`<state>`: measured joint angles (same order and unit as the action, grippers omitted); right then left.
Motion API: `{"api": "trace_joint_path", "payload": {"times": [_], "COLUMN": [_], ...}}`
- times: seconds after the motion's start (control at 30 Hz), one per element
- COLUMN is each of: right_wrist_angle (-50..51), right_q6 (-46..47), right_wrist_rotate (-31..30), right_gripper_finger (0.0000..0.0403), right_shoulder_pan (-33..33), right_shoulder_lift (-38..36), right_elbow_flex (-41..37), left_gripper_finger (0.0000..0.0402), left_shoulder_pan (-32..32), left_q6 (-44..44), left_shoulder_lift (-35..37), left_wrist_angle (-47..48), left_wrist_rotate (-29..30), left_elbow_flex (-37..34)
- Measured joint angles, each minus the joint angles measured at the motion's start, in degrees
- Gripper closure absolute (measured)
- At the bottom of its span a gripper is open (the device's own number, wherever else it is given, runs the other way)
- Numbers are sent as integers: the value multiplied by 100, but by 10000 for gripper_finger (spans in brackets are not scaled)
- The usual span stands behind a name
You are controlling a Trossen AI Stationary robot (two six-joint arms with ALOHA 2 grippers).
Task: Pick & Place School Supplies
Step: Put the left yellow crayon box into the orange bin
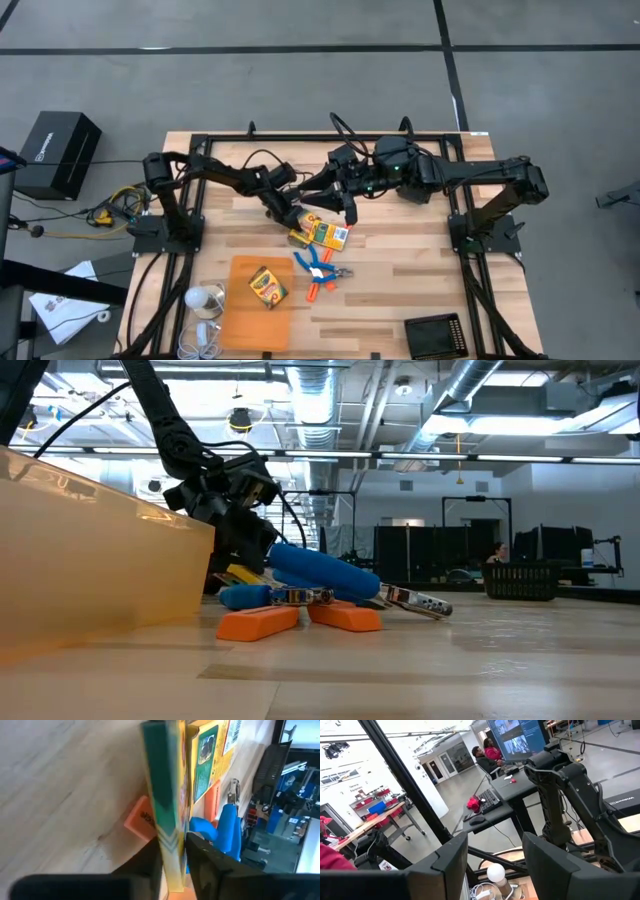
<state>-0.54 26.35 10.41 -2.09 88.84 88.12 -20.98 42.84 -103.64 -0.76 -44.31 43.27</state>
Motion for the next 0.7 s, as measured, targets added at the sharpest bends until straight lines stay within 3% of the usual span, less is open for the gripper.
{"api": "trace_joint_path", "payload": {"times": [0.1, 0.37, 0.7], "right_wrist_angle": [0, -180, -575], "right_q6": [2, -59, -134], "right_wrist_rotate": [0, 1, 15], "right_gripper_finger": [222, 229, 234], "right_shoulder_pan": [0, -4, 119], "right_shoulder_lift": [2, 2, 4], "right_elbow_flex": [0, 0, 2], "left_gripper_finger": [378, 378, 378], "left_shoulder_pan": [6, -41, -500], "left_q6": [10, -120, -353], "left_shoulder_lift": [-6, 273, 1924], "left_wrist_angle": [-77, -215, -223], "left_wrist_rotate": [4, -33, -289], "left_elbow_flex": [-4, -24, -18]}}
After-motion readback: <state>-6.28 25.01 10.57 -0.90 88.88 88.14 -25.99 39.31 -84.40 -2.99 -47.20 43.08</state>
